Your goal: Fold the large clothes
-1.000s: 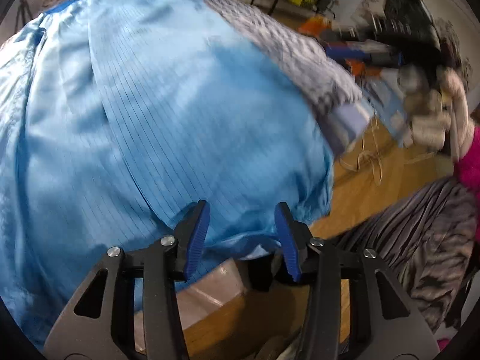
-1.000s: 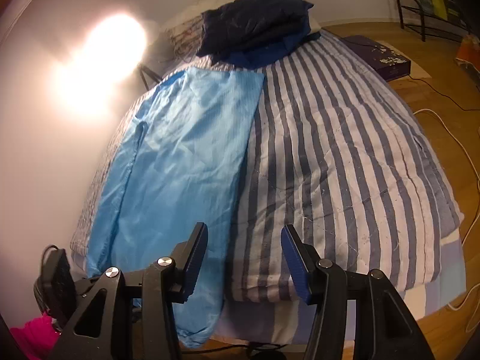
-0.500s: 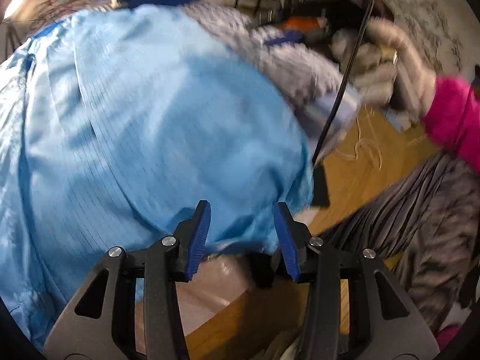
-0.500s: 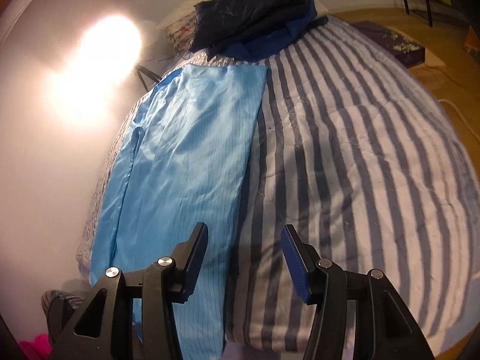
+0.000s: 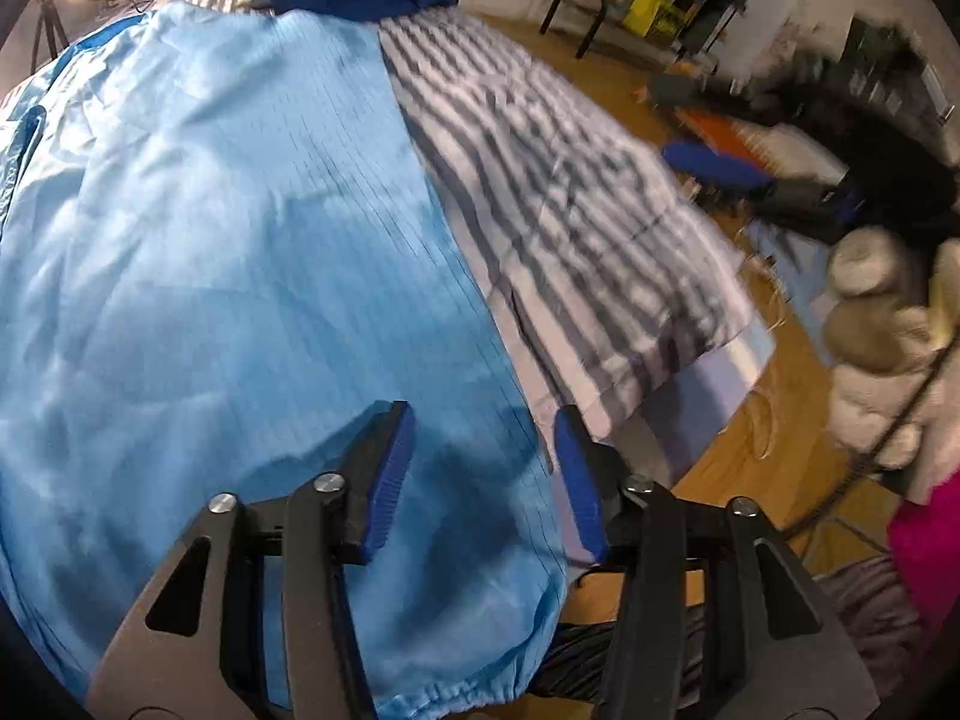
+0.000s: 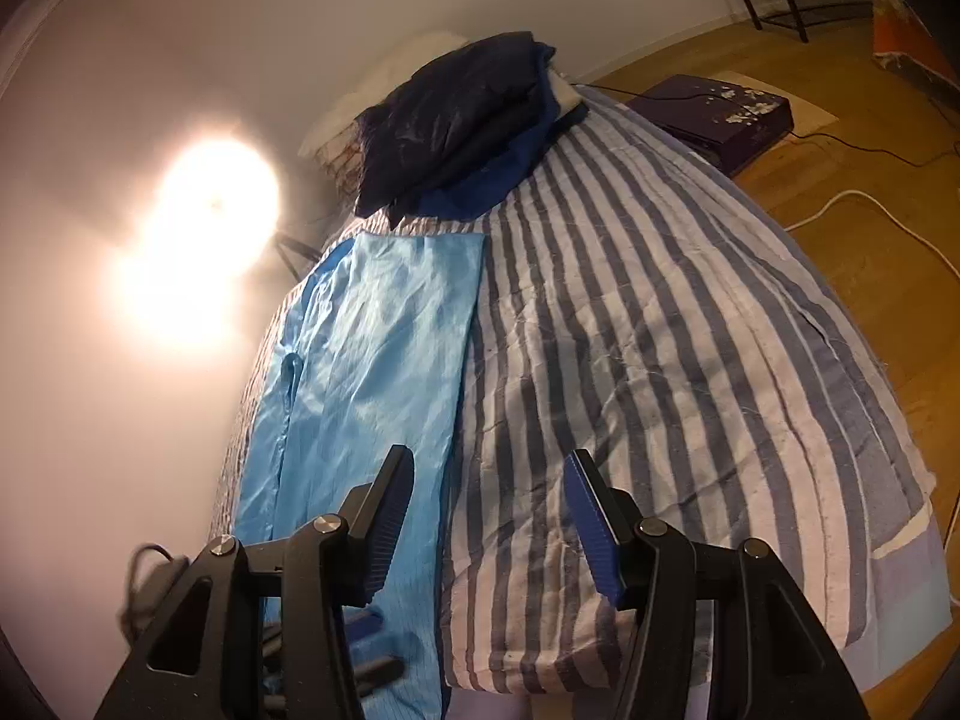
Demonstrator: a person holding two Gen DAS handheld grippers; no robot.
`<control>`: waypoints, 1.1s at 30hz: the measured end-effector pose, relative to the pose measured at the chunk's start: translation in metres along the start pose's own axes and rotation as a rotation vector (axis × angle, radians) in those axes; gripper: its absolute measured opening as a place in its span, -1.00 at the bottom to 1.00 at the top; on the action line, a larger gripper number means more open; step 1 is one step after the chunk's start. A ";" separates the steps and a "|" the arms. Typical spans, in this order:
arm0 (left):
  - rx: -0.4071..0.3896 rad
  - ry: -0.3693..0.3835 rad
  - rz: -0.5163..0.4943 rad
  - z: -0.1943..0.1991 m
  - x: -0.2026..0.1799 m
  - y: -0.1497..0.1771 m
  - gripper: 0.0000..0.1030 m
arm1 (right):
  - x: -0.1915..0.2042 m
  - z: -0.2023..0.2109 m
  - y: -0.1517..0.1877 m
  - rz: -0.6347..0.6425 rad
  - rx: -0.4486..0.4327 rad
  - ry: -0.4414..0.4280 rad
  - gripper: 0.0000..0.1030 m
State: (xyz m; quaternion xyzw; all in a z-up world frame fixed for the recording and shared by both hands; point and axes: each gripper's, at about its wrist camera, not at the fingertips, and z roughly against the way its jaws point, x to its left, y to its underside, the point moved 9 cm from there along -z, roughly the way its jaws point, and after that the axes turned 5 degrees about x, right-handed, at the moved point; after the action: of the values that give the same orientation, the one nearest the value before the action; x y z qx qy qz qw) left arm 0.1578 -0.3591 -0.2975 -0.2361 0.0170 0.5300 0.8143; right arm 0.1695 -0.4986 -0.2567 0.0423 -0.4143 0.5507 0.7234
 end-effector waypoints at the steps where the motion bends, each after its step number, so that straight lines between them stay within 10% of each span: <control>1: 0.001 -0.020 0.002 -0.003 0.000 0.002 0.03 | -0.001 -0.001 0.000 -0.004 0.002 0.001 0.08; 5: -0.019 -0.079 -0.006 -0.010 0.003 0.000 -0.05 | -0.003 -0.011 0.000 -0.010 0.025 0.004 0.08; 7: -0.045 -0.121 -0.028 -0.010 0.008 0.001 -0.42 | -0.002 -0.015 -0.002 -0.012 0.032 -0.005 0.08; 12: -0.055 0.022 0.062 -0.002 0.025 -0.001 -0.96 | 0.011 -0.030 -0.010 0.001 0.047 -0.028 0.08; 18: -0.110 0.237 0.276 0.034 0.053 -0.004 -0.98 | 0.029 -0.062 -0.024 0.023 0.080 -0.035 0.15; 29: -0.174 0.299 0.292 0.070 0.058 0.001 -0.99 | 0.043 -0.154 -0.076 -0.077 0.130 -0.037 0.16; 32: -0.175 0.316 0.296 0.071 0.061 0.005 -0.99 | 0.043 -0.175 -0.093 -0.129 0.123 -0.035 -0.08; 33: -0.176 0.324 0.304 0.071 0.062 0.006 -0.99 | 0.044 -0.181 -0.097 -0.134 0.126 -0.032 -0.51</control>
State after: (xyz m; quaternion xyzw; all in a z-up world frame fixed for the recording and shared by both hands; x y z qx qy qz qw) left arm 0.1642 -0.2753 -0.2539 -0.3827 0.1365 0.6011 0.6882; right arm 0.3526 -0.4096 -0.3076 0.1240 -0.3866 0.5254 0.7477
